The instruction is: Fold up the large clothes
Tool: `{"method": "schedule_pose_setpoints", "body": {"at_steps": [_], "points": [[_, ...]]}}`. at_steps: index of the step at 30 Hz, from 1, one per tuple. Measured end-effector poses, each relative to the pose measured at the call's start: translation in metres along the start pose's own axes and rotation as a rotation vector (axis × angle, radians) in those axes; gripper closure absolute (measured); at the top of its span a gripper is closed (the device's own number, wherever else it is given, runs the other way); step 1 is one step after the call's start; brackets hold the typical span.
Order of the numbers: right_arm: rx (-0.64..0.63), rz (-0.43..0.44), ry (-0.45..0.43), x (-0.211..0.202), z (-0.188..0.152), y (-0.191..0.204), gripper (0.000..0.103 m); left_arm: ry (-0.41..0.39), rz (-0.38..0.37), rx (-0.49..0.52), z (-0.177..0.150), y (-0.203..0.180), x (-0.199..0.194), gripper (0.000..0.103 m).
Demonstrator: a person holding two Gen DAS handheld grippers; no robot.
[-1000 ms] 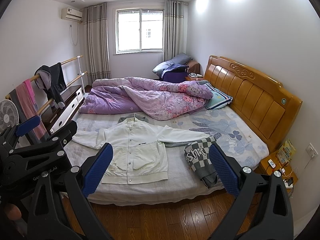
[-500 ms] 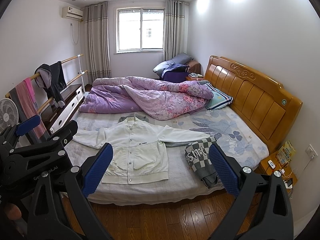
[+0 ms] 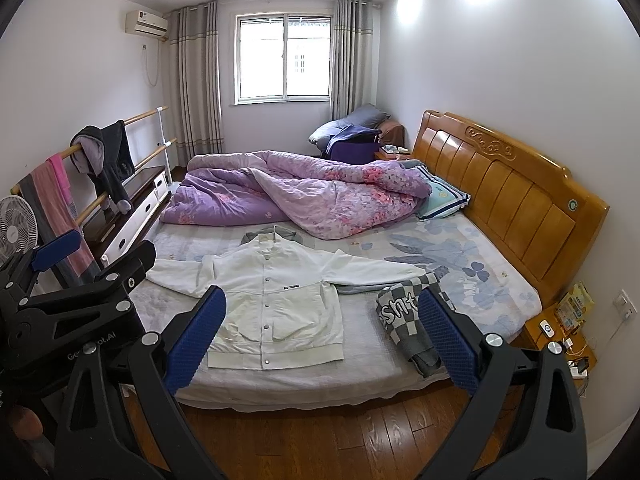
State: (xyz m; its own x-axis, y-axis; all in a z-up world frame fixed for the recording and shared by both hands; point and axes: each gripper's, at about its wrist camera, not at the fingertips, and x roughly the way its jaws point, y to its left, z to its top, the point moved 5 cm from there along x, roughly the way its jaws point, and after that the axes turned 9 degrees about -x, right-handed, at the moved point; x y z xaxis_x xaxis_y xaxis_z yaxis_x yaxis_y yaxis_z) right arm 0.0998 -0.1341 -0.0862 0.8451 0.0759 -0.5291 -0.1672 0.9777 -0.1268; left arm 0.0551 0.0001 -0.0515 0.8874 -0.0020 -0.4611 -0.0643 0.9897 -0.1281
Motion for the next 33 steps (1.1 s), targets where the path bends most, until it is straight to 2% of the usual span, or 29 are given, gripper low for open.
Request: {"method": "schedule_pose_setpoints", "body": {"at_steps": [19,28,33], "points": [[-0.012,0.022,0.019,0.013,0.007,0.005,0.010,0.014,0.020,-0.006,-0.002,0.022,0.019,0.005],[-0.030,0.051,0.029,0.036,0.017,0.006,0.010,0.035,0.046,-0.028,0.009,0.024,0.043,0.005],[-0.035,0.081,0.036,0.062,0.026,0.002,0.010,0.044,0.083,-0.030,0.019,0.020,0.069,0.005]]}}
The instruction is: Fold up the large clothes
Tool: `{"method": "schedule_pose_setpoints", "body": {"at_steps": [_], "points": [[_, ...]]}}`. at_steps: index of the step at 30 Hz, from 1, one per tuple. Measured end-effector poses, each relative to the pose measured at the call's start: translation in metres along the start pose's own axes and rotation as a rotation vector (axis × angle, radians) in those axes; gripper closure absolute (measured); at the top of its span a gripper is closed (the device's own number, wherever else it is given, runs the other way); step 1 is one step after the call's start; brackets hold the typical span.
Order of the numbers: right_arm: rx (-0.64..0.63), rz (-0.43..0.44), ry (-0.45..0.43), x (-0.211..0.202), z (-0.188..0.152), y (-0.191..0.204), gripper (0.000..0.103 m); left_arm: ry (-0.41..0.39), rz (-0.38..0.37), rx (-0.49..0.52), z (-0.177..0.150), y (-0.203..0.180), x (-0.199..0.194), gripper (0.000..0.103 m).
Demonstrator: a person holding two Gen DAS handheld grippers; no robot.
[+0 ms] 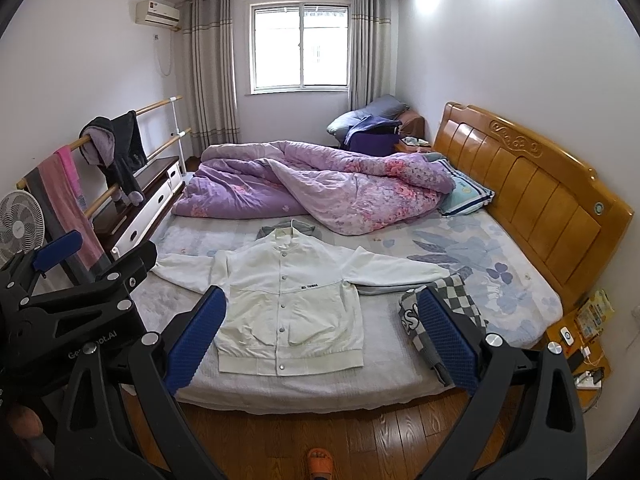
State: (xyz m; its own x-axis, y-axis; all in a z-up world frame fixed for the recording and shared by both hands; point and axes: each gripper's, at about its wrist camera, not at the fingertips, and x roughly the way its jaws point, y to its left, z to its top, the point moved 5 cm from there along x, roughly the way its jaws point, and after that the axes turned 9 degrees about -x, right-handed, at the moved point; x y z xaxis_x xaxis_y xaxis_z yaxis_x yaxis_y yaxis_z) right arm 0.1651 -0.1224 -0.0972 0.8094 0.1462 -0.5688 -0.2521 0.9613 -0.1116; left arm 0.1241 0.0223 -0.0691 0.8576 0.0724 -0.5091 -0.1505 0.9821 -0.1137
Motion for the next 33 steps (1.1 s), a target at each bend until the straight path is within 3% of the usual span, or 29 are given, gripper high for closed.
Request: {"method": "schedule_pose_setpoints", "body": {"at_steps": [22,33], "points": [[-0.017,0.102,0.019,0.124,0.067,-0.086,0.010,0.035,0.078,-0.028,0.082,-0.084,0.154,0.005],[-0.029,0.133,0.080,0.178,0.076,-0.094,0.010,0.109,0.095,-0.049,0.082,-0.080,0.215,0.005]]}}
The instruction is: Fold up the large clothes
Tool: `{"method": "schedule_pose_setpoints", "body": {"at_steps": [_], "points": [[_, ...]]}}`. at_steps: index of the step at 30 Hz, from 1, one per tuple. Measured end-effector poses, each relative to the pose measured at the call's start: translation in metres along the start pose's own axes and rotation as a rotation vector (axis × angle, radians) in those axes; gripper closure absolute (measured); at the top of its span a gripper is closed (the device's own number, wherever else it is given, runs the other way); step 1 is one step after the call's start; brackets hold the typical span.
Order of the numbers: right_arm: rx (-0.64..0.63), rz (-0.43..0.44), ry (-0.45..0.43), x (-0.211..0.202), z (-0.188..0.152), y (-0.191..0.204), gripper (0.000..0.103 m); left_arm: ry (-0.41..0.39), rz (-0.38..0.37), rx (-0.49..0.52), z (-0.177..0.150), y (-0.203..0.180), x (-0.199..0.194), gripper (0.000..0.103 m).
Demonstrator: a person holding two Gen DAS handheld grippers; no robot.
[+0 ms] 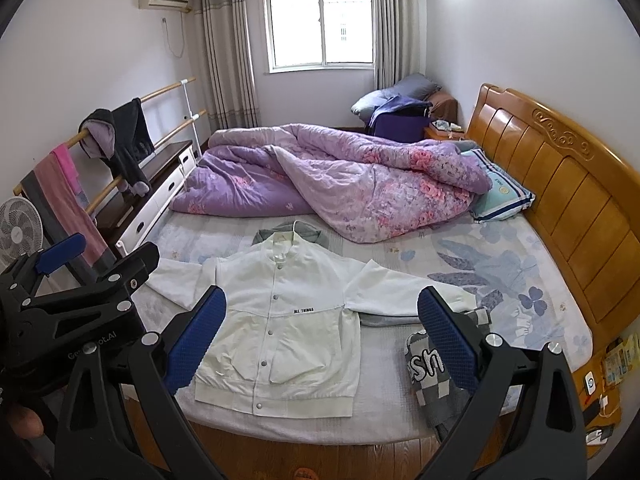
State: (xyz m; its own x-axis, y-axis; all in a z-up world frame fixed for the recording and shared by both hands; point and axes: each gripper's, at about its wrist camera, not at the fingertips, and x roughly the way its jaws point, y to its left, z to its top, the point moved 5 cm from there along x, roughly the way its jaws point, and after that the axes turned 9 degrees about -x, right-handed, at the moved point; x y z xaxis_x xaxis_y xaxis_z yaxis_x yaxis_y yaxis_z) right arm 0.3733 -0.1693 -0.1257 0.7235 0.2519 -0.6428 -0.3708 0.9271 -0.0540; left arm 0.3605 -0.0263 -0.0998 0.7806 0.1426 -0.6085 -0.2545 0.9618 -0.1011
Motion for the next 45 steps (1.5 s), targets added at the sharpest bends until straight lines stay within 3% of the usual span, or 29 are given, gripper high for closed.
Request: {"method": "schedule_pose_setpoints", "body": {"at_steps": [6,14,19,22,29,34,38,45], "points": [[-0.022,0.013,0.060,0.041,0.009,0.020,0.010,0.055,0.017,-0.012,-0.002,0.025,0.041,0.005],[-0.040,0.005,0.153,0.118,0.027,0.066,0.010,0.151,0.012,-0.041,0.006,0.093,0.124,0.005],[-0.051,0.028,0.261,0.192,0.043,0.129,0.010,0.236,0.011,-0.066,0.013,0.168,0.192,0.005],[-0.058,0.042,0.327,0.235,0.050,0.164,0.010,0.326,0.019,-0.093,0.013,0.223,0.241,0.005],[-0.071,0.060,0.513,0.338,0.035,0.240,0.010,0.496,0.017,-0.146,-0.010,0.322,0.337,0.005],[-0.085,0.073,0.617,0.398,0.015,0.273,0.010,0.584,0.013,-0.280,-0.037,0.384,0.399,0.005],[-0.058,0.100,0.683,0.451,-0.003,0.285,0.010,0.620,0.092,-0.418,-0.068,0.458,0.451,0.005],[-0.018,0.154,0.789,0.541,-0.035,0.303,0.010,0.614,0.182,-0.941,-0.128,0.629,0.535,0.006]]}}
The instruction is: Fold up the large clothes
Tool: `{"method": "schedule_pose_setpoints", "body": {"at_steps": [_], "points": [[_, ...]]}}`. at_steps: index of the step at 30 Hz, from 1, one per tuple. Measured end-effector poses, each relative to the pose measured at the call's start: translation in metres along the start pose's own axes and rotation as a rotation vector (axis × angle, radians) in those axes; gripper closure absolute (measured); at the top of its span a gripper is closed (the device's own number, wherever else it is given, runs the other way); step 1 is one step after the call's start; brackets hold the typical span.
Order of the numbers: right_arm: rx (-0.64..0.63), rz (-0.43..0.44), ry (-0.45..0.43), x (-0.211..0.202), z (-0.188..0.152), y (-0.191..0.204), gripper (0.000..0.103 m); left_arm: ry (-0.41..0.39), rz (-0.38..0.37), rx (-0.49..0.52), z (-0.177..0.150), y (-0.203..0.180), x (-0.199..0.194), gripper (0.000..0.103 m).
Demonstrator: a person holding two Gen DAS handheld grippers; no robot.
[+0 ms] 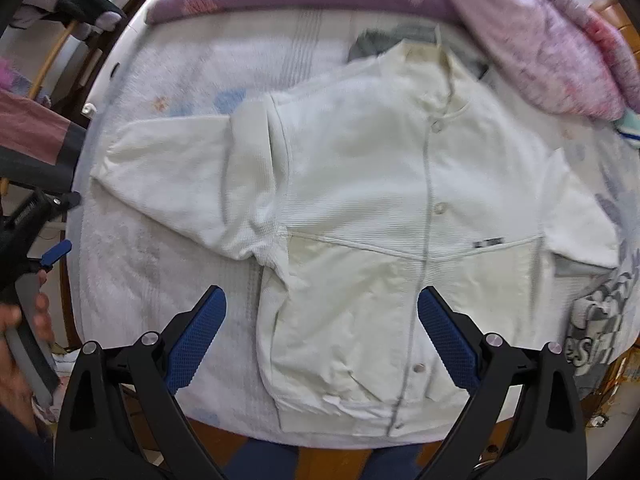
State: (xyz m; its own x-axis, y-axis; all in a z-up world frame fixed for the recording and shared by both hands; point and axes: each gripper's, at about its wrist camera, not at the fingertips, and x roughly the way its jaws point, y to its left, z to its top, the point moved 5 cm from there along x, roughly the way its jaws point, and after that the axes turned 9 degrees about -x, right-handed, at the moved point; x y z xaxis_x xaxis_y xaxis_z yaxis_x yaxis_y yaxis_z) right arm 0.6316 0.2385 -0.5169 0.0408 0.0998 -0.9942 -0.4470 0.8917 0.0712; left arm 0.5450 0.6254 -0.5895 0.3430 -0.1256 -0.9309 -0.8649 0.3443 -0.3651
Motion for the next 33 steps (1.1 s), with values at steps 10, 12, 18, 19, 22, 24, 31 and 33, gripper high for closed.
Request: {"method": "schedule_pose_setpoints", "body": {"at_steps": [10,12,18,19,22,24,31,33], "points": [[-0.001,0.035,0.085,0.082,0.026,-0.003,0.010,-0.054,-0.021,-0.166,0.102,0.037,0.064,0.023],[0.006,0.038,0.093,0.091,0.028,-0.006,0.010,-0.059,-0.034,-0.177,0.111,0.039,0.072,0.024],[0.007,0.051,0.099,0.108,0.038,-0.008,0.010,-0.039,-0.086,-0.203,0.121,0.041,0.086,0.054],[0.008,0.051,0.097,0.110,0.040,-0.010,0.010,-0.042,-0.093,-0.187,0.122,0.038,0.087,0.072],[0.011,0.056,0.092,0.117,0.045,-0.012,0.010,-0.072,-0.056,-0.147,0.123,0.031,0.083,0.083],[0.011,0.068,0.082,0.120,0.050,-0.013,0.010,-0.116,-0.074,-0.173,0.122,0.031,0.069,0.084],[-0.003,0.188,0.012,0.138,0.077,-0.004,0.049,-0.253,-0.134,-0.174,0.102,0.052,-0.011,0.084],[-0.013,0.243,0.006,0.150,0.081,0.003,0.076,-0.276,-0.154,-0.158,0.095,0.054,-0.031,0.084]]}}
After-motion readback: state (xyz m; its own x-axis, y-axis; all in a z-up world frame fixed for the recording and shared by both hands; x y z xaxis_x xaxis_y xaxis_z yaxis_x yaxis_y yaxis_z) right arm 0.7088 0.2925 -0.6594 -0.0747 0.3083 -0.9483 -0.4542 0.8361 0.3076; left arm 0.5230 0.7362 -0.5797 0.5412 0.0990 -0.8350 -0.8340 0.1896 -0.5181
